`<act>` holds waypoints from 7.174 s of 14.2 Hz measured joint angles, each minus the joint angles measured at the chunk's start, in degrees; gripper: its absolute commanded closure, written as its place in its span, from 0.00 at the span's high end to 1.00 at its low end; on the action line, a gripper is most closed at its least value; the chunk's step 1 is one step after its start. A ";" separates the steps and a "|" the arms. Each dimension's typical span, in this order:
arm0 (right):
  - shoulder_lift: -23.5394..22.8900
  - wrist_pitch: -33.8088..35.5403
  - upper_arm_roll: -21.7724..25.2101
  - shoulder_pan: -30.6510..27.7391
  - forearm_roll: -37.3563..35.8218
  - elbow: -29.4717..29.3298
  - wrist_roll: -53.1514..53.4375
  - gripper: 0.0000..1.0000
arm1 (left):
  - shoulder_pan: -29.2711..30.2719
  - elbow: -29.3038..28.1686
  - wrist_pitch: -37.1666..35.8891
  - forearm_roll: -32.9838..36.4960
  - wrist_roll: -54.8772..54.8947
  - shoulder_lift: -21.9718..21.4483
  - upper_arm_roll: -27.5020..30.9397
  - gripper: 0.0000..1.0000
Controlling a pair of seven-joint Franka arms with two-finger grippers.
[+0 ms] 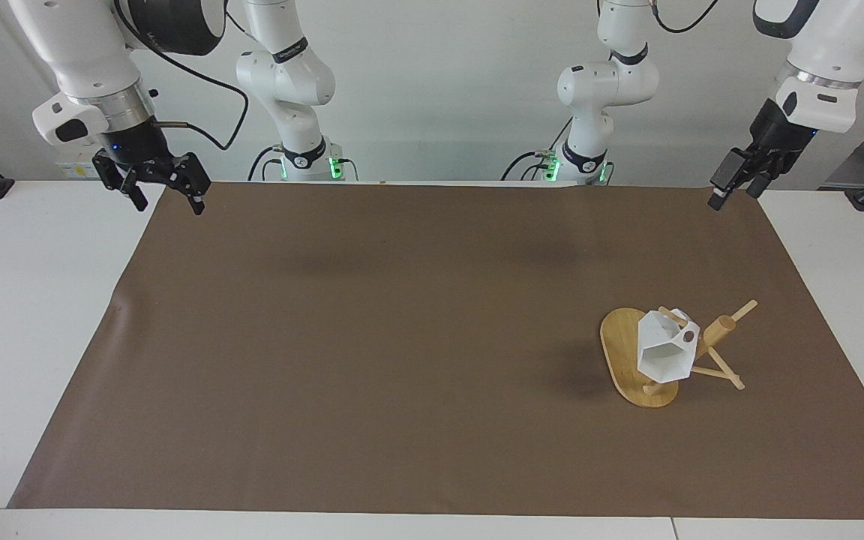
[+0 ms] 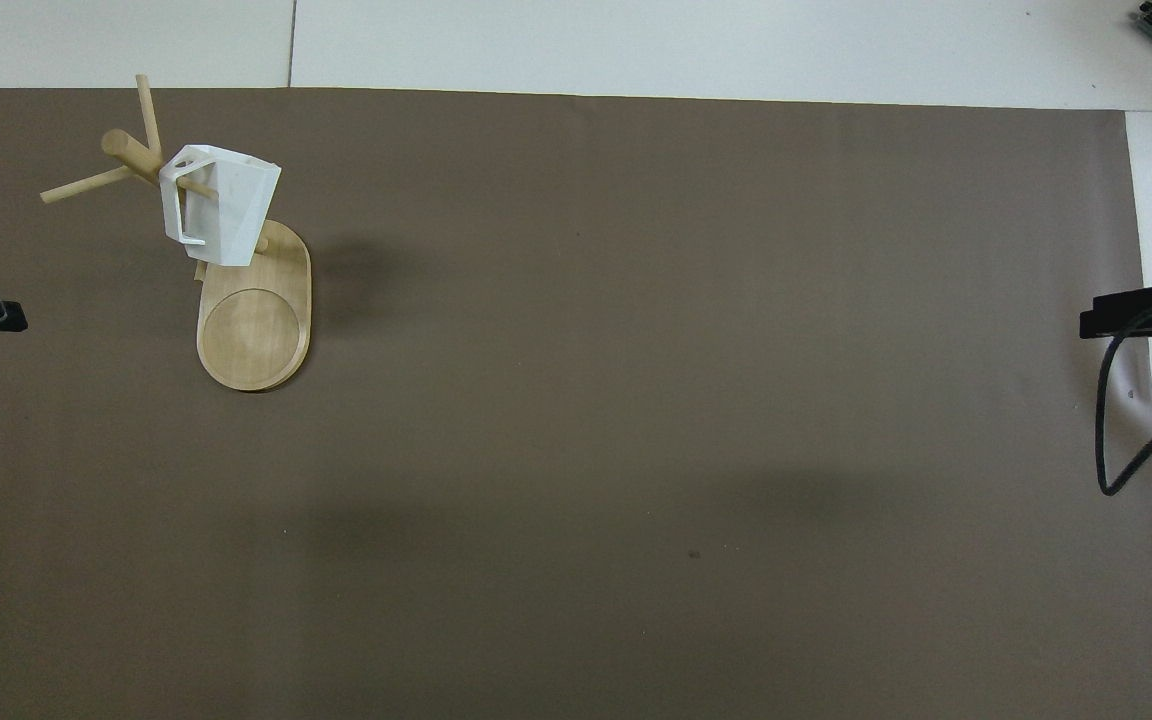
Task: Hang cup on rack
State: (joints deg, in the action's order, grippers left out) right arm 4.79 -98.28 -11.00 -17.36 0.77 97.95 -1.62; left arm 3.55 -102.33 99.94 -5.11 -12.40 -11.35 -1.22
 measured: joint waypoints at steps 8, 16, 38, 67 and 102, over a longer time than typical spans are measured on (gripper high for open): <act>0.00 0.00 0.00 0.00 0.00 0.00 0.00 1.00 | -3.74 5.80 -9.78 6.20 11.21 0.20 0.26 1.00; 0.00 0.00 0.00 0.00 0.00 0.00 0.00 1.00 | -7.45 11.58 -10.21 5.97 11.54 8.39 1.26 1.00; 0.00 0.00 0.00 0.00 0.00 0.00 0.00 1.00 | -7.59 7.05 -9.73 5.16 11.54 4.55 1.73 1.00; 0.00 0.00 0.00 0.00 0.00 0.00 0.00 1.00 | -7.61 7.08 -11.32 5.07 11.55 3.89 1.70 1.00; 0.01 0.00 0.21 4.98 0.02 0.00 0.12 1.00 | -6.86 6.95 -12.07 5.05 11.54 3.67 2.20 1.00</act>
State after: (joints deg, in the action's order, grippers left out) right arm 4.80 -98.28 -10.80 -12.38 0.78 97.95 -1.50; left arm -3.31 -95.39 87.87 -0.07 -0.86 -7.69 0.97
